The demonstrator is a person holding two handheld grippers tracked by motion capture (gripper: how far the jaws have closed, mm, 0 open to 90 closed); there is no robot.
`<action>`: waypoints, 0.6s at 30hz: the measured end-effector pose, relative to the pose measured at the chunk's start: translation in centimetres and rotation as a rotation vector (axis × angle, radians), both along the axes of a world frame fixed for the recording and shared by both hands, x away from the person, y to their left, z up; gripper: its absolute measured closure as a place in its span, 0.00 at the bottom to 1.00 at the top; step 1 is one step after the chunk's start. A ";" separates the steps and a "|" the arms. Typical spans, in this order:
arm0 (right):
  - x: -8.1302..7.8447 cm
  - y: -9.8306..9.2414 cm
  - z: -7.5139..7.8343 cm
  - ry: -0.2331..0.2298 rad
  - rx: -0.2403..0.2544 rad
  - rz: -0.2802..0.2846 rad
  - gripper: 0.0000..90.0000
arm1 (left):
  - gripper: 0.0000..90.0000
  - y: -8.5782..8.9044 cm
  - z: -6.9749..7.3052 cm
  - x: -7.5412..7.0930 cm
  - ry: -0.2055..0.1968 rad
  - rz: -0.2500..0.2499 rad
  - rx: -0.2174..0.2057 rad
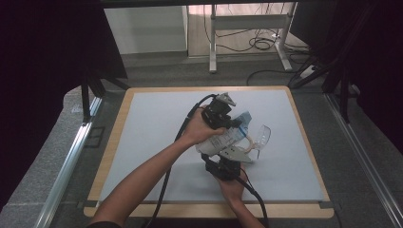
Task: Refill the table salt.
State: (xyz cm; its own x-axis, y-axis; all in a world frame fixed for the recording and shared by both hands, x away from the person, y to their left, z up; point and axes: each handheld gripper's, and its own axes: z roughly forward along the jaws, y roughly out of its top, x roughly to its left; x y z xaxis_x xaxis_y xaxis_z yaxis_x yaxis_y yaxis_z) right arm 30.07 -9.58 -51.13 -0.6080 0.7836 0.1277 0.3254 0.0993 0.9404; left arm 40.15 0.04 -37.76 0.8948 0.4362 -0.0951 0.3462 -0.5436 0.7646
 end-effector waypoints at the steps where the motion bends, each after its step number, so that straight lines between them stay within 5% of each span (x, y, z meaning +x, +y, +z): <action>1: 0.0 0.0 0.0 0.001 0.000 -0.002 0.56 | 1.00 0.0 0.0 -0.1 0.000 0.003 -0.003; 8: 0.4 0.2 -0.2 -0.024 -0.059 -0.039 0.53 | 1.00 0.5 0.6 -1.3 -0.025 -0.007 -0.019; 18: 1.0 2.2 -0.6 -0.136 -0.188 -0.149 0.41 | 1.00 2.2 1.5 -2.9 -0.054 -0.002 -0.082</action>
State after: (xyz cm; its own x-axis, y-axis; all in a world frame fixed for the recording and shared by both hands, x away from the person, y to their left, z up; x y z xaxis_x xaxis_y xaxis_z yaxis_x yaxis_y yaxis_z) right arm 31.07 -7.42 -51.68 -0.4859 0.8678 -0.1035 0.2215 0.2369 0.9459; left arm 37.25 2.23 -36.28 0.9004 0.4274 -0.0816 0.3021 -0.4791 0.8242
